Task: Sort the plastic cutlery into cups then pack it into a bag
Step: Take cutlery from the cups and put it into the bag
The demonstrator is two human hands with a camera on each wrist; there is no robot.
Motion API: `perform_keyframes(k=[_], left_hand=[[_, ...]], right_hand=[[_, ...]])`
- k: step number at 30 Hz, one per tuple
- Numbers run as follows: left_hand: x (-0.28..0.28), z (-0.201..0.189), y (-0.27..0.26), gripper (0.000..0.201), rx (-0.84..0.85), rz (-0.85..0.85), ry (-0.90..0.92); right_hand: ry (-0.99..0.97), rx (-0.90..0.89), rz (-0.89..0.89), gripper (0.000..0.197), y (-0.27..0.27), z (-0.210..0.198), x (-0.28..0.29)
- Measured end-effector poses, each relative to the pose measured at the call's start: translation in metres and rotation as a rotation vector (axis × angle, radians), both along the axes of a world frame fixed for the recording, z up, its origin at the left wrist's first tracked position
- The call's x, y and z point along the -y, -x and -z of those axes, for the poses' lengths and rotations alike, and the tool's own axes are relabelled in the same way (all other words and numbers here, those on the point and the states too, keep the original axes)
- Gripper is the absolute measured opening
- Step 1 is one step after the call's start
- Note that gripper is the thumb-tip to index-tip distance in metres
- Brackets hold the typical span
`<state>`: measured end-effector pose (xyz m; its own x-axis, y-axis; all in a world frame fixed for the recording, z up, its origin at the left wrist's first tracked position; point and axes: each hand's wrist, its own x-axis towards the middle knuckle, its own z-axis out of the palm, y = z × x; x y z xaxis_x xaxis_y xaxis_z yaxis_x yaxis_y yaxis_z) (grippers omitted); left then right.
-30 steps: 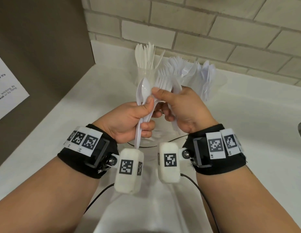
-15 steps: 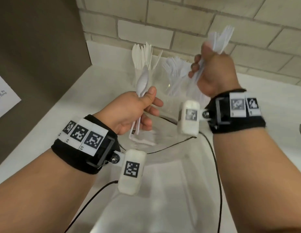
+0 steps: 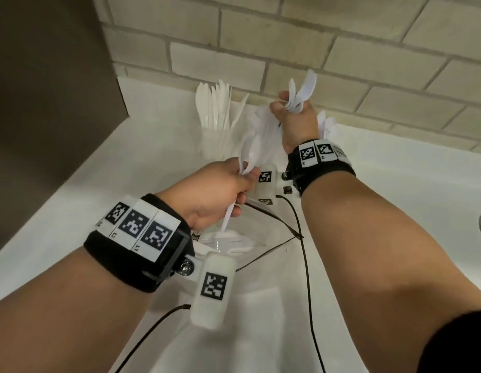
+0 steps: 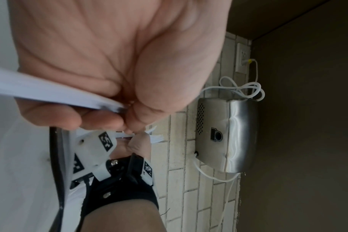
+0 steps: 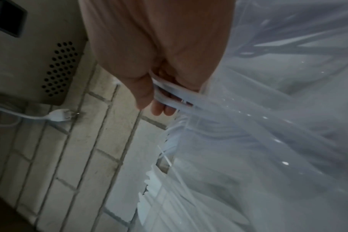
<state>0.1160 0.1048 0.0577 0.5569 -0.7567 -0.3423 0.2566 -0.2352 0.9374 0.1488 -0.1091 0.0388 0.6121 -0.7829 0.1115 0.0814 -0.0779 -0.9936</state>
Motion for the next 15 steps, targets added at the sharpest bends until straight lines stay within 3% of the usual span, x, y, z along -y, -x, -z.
perform_keyframes(k=[3, 5, 7, 10, 15], left_hand=[[0.005, 0.001, -0.002, 0.01, -0.009, 0.0, -0.017], [0.007, 0.001, -0.001, 0.011, 0.002, 0.001, -0.031], [0.009, 0.002, 0.001, 0.011, 0.012, -0.004, -0.043], [0.009, 0.002, 0.002, 0.012, 0.016, -0.006, -0.051], [0.008, 0.003, 0.003, 0.01, 0.025, -0.04, -0.065]], right_hand=[[0.086, -0.028, 0.031, 0.073, 0.002, -0.007, 0.0], [0.243, 0.025, 0.072, 0.084, 0.004, -0.013, -0.001], [0.457, -0.021, 0.069, 0.065, 0.004, -0.014, -0.001], [0.647, -0.295, 0.018, 0.033, 0.002, -0.011, -0.001], [0.826, -0.574, -0.008, 0.035, 0.006, -0.015, -0.006]])
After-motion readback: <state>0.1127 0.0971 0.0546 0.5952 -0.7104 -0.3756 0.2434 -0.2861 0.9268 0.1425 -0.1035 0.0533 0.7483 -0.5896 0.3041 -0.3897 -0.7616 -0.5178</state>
